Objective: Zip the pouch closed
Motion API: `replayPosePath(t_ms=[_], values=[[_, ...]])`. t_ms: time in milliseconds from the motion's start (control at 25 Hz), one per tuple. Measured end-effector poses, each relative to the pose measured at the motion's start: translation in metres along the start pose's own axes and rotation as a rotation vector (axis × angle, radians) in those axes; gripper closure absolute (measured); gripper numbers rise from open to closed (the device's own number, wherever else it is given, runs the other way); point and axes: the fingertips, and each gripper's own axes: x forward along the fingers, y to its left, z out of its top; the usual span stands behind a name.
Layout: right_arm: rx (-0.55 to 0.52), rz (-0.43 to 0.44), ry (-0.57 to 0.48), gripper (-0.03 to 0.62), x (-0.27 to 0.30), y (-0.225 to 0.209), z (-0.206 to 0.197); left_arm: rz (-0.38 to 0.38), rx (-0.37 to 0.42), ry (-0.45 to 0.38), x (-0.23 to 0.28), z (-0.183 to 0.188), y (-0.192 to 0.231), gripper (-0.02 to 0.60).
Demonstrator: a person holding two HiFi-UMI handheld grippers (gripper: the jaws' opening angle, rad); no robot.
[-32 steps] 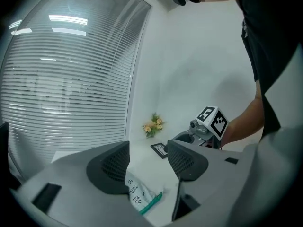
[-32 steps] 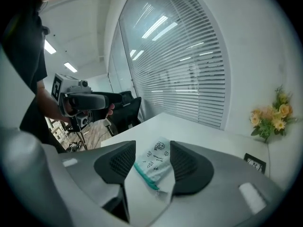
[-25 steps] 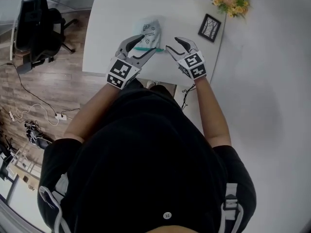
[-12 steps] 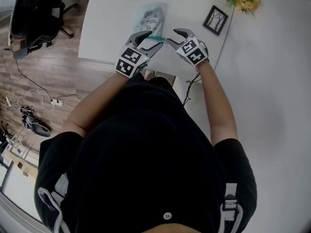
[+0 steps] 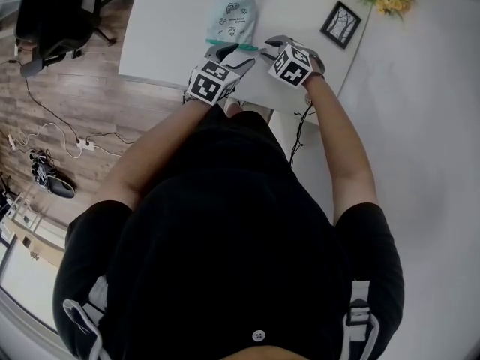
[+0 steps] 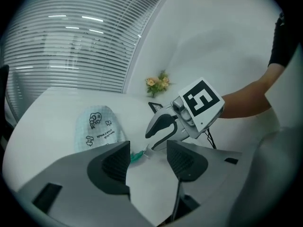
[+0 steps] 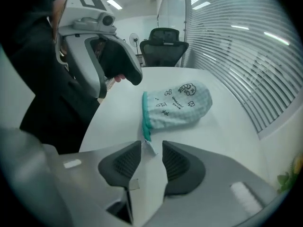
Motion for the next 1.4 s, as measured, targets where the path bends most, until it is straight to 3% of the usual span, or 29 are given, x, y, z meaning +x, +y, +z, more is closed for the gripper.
replayPosePath(t_ms=[360, 560, 1400], values=[[-0.082, 0.008, 0.093, 0.482, 0.029, 0.000, -0.013, 0.022, -0.032, 0.091, 0.019, -0.034, 0.008, 0.345], [-0.080, 0.001, 0.111, 0.542, 0.035, 0.000, -0.014, 0.022, -0.037, 0.114, 0.024, -0.042, 0.009, 0.362], [0.070, 0.074, -0.014, 0.568, 0.021, 0.031, 0.027, 0.024, -0.051, 0.207, 0.040, -0.072, 0.013, 0.419]])
